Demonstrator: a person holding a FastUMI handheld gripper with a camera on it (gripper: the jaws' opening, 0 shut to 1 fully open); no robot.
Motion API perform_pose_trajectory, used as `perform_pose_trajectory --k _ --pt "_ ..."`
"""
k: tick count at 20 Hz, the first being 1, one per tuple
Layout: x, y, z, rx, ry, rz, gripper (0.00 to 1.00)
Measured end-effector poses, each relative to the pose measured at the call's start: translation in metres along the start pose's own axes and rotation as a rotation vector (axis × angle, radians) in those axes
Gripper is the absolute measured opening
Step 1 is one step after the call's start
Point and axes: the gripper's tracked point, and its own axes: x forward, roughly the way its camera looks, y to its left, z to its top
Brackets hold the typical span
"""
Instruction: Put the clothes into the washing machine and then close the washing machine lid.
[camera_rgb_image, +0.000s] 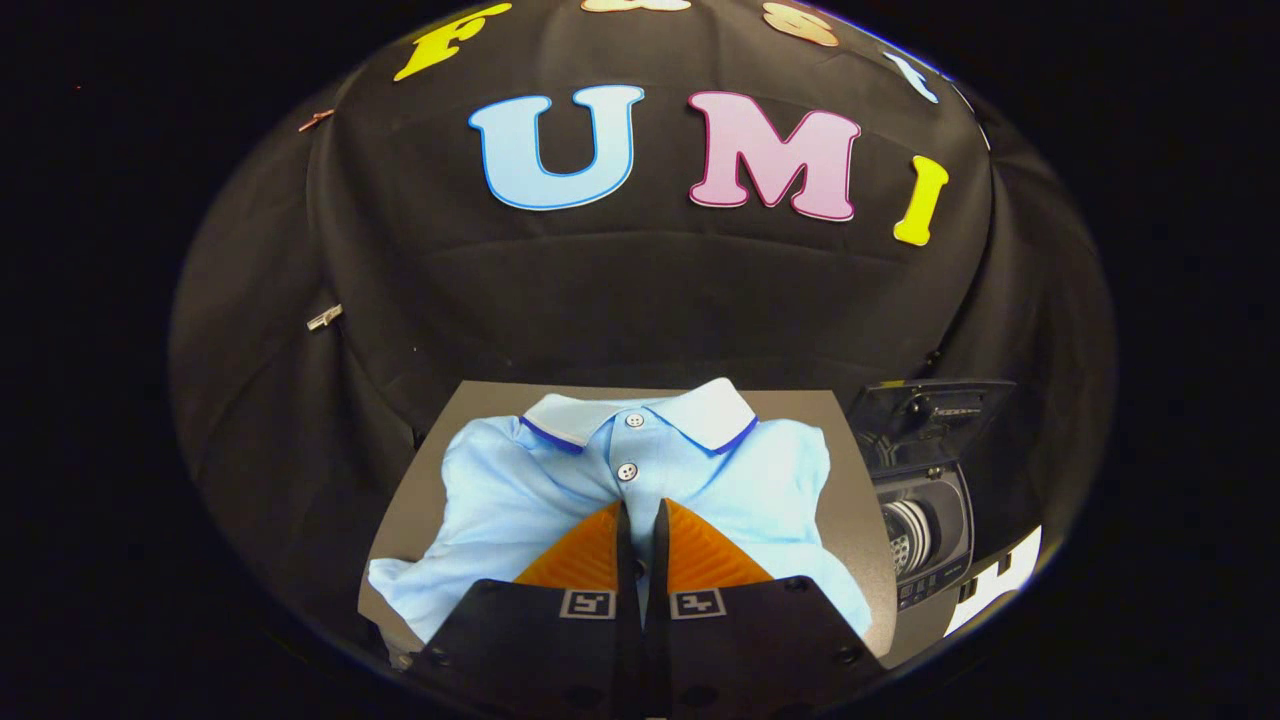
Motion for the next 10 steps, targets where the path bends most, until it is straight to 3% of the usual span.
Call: perform_pose_trajectory --k 10 --pt "-0.045 -0.062 0.030 -0.043 -0.076 -0.084 0.05"
